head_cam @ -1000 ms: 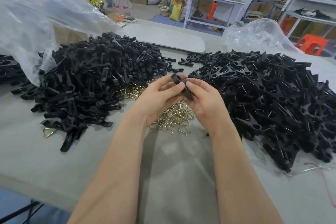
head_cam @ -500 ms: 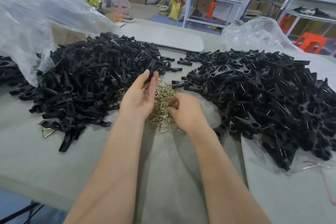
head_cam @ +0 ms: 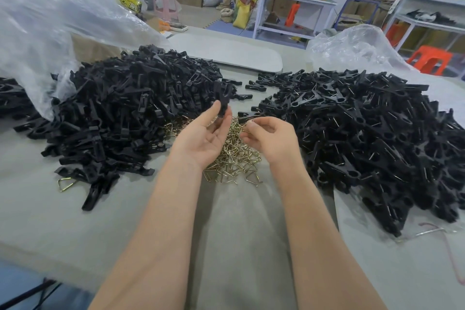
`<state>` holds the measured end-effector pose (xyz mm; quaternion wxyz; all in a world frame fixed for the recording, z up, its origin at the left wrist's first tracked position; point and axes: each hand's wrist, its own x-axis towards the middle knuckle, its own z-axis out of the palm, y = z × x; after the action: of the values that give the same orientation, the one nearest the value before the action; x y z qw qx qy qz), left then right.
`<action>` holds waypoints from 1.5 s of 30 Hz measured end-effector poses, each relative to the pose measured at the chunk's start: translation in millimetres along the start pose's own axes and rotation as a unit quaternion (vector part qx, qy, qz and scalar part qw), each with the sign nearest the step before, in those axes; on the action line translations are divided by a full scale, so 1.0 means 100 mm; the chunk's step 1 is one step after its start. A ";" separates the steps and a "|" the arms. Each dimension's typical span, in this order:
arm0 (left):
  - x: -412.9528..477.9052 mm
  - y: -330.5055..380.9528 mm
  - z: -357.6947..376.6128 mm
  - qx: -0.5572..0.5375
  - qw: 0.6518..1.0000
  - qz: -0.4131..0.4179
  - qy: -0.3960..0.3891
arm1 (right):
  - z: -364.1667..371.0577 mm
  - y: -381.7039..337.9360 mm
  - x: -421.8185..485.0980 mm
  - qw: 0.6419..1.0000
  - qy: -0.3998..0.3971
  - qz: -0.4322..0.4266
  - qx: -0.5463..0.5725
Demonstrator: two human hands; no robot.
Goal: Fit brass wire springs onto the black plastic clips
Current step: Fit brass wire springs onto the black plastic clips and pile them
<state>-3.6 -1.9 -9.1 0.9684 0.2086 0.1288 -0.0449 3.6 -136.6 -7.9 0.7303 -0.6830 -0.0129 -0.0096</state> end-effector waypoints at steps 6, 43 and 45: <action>-0.02 -0.04 0.04 0.001 1.000 -0.010 -0.024 | -0.10 -0.01 0.03 0.993 0.035 -0.049 -0.104; 0.03 -0.31 -0.01 0.758 0.517 0.391 -0.064 | -0.34 -0.10 0.05 0.952 0.058 -0.120 -0.277; 0.01 -0.30 -0.01 0.755 0.524 0.388 -0.074 | -0.34 -0.08 0.07 0.954 0.056 -0.114 -0.273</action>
<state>-6.6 -29.0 -22.1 0.3765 0.8869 -0.1194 0.2395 10.3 -171.2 -1.7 0.5098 -0.8485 -0.0468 -0.1341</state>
